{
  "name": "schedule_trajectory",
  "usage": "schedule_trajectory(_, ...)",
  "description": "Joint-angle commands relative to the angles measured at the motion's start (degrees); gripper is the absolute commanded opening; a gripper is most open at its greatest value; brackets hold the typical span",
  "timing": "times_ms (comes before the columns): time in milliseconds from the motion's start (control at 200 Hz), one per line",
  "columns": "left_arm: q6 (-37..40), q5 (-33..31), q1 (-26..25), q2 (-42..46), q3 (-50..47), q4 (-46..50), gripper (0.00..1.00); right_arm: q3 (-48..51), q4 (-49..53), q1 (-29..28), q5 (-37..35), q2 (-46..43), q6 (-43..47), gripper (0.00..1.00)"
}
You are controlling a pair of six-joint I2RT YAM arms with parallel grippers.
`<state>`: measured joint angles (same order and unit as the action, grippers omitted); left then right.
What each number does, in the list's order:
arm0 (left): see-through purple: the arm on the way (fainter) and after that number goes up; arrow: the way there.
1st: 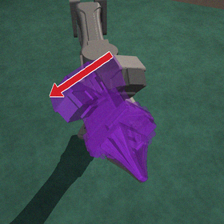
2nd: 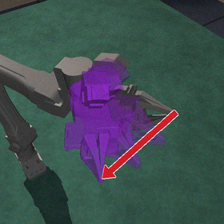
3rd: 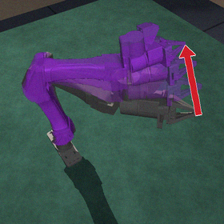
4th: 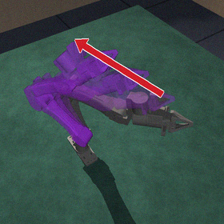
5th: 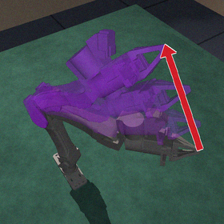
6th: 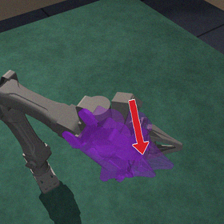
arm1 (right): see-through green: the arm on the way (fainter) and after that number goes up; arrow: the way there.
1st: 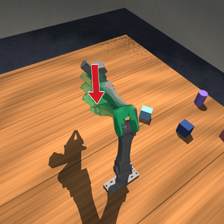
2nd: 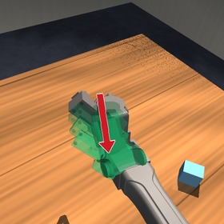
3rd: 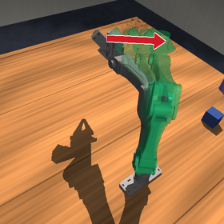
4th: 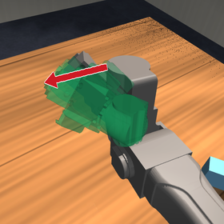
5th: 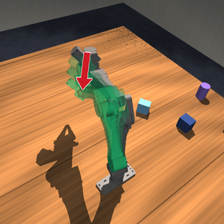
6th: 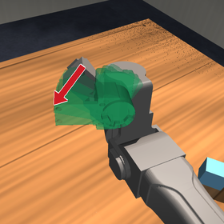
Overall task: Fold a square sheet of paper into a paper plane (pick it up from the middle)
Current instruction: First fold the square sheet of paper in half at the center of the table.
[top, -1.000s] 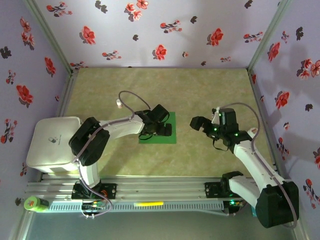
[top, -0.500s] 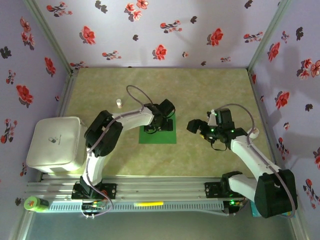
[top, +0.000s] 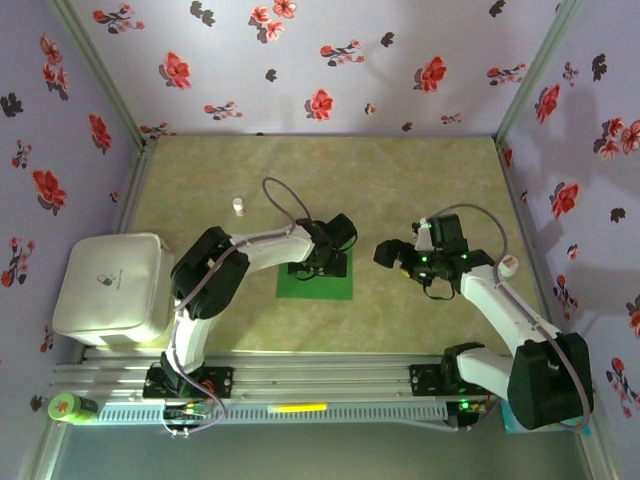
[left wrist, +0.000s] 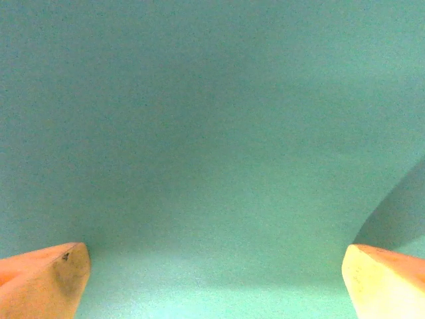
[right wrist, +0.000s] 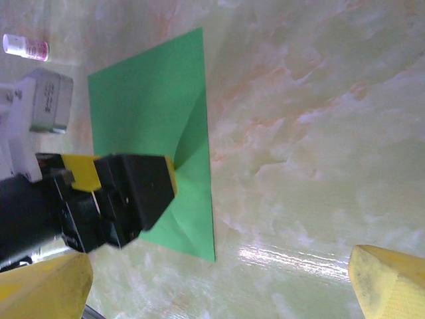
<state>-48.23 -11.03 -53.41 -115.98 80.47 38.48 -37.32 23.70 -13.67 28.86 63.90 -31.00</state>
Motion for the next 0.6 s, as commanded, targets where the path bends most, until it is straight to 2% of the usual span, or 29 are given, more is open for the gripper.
schedule_trajectory(0, -2.31, 0.85, -1.17, 1.99, -2.58, 3.68, 0.98, -0.72, 0.10, -0.35, -0.36, -1.46, 0.36, 0.99)
schedule_trajectory(150, -2.95, -1.47, -0.88, 4.76, -2.74, 2.47, 0.98, -0.53, -1.39, -0.39, 3.06, -0.73, -0.68, 0.99)
schedule_trajectory(265, -4.83, -1.54, 0.52, 5.42, -1.83, 3.38, 0.97, -0.76, -2.11, -1.05, 5.62, 0.48, -1.56, 0.95)
schedule_trajectory(595, -4.36, 1.37, 2.61, 3.84, 1.69, 4.90, 0.93, -3.46, 0.13, -4.93, 2.25, 6.65, -0.88, 0.93)
